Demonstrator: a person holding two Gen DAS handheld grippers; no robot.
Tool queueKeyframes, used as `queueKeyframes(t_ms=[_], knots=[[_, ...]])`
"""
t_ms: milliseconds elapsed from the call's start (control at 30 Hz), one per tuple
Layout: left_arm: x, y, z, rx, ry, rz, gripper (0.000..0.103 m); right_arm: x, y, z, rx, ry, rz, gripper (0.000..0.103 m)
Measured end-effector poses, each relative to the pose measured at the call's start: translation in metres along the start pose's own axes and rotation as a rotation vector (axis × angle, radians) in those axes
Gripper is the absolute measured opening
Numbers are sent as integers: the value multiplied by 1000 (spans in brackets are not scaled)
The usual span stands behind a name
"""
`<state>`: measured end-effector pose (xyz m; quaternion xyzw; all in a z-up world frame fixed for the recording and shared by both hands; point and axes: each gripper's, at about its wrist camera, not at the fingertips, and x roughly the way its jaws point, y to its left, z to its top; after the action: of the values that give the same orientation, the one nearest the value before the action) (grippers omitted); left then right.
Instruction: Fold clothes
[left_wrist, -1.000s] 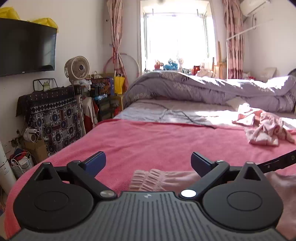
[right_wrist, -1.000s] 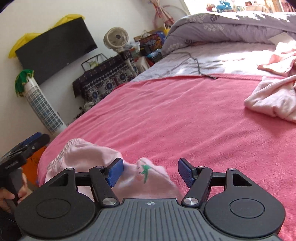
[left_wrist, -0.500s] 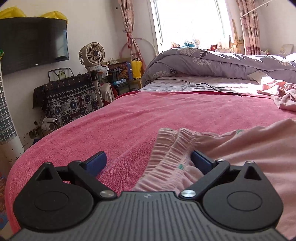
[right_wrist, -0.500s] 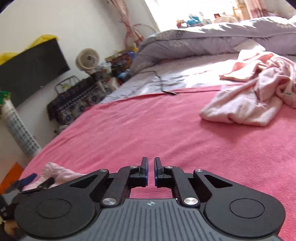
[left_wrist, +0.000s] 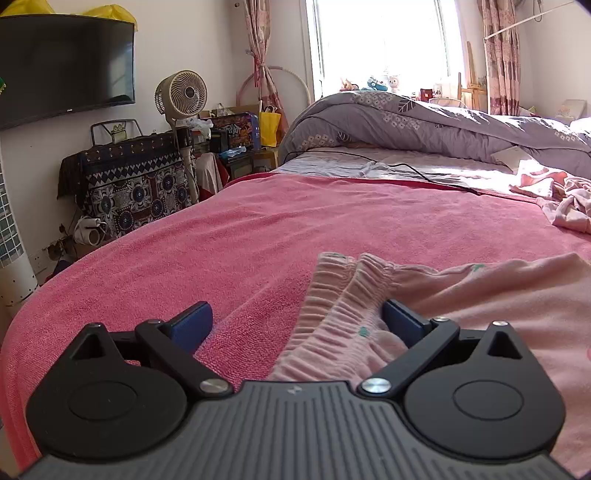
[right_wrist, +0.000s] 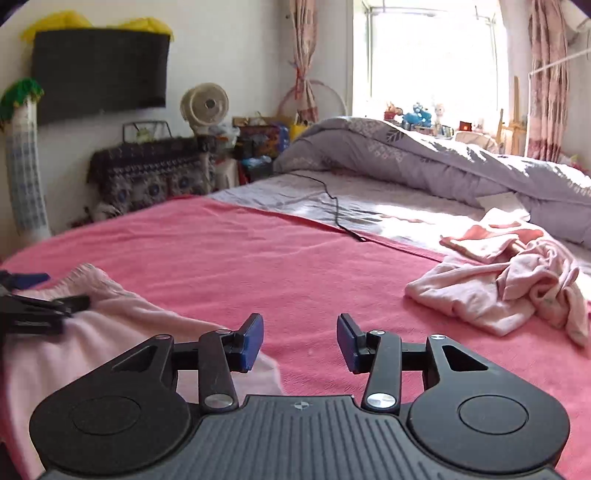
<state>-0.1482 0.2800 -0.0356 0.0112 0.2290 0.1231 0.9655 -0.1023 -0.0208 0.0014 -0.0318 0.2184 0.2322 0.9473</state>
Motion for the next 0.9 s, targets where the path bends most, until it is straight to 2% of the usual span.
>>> queueKeyframes(t_ms=[67, 167, 400, 433, 567, 600, 633, 700, 800, 900], knots=[[0, -1, 0, 1, 2, 3, 101, -30, 4, -22, -19, -35, 31, 55], [1, -1, 1, 3, 3, 5, 101, -64, 3, -59, -60, -77, -14, 60], [2, 2, 1, -13, 12, -16, 101, -130, -69, -126, -58, -162, -363, 71], [3, 3, 2, -18, 17, -20, 101, -137, -81, -133, -60, -167, -427, 79], [3, 3, 2, -19, 18, -18, 102, -162, -134, -152, 6, -183, -637, 91], [3, 3, 2, -19, 18, -17, 102, -166, -149, -156, 35, -191, -648, 96], [3, 3, 2, -19, 18, -16, 102, -167, -163, -159, 65, -204, -617, 103], [4, 3, 3, -19, 19, -15, 102, -170, -187, -166, 121, -227, -560, 102], [4, 2, 3, -19, 20, -13, 103, -179, -182, -168, 128, -248, -555, 101], [4, 2, 3, -18, 20, -10, 103, -205, -164, -167, 190, -322, -551, 98]])
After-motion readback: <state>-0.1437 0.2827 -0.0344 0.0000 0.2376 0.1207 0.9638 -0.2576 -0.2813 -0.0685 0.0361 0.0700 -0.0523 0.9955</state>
